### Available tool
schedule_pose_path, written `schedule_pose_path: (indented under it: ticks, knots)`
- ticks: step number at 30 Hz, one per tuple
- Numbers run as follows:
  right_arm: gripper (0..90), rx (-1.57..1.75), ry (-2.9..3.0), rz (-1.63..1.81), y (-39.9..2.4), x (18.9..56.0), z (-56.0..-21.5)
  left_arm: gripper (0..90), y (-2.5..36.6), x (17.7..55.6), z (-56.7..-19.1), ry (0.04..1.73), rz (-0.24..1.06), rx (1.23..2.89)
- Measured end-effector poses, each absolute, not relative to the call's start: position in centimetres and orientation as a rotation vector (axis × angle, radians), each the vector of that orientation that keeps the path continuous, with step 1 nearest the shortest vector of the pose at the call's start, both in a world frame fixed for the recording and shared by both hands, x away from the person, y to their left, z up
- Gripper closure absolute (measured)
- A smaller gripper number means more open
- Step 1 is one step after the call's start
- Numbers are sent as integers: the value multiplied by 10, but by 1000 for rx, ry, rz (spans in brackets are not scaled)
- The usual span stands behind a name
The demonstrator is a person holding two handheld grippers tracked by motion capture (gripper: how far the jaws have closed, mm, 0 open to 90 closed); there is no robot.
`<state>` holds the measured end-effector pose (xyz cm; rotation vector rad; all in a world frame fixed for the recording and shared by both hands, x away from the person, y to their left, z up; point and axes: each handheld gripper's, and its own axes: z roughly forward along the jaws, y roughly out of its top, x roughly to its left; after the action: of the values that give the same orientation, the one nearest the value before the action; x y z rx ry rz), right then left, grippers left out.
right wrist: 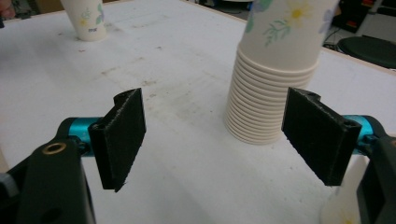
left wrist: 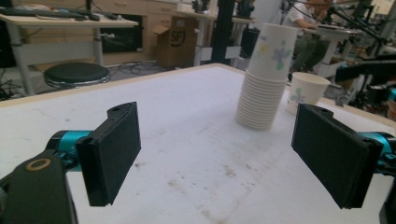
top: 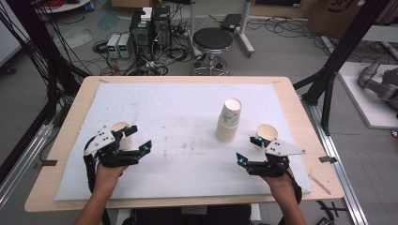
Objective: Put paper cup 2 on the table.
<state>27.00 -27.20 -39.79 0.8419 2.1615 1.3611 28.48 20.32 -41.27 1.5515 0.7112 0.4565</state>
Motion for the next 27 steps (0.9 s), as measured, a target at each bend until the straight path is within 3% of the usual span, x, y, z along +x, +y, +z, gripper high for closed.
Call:
schedule_pose_path:
  ticks: [27]
  knots:
    - [223, 882, 2109, 1338, -286, 254, -399, 163, 198, 280, -419, 686, 479, 1581]
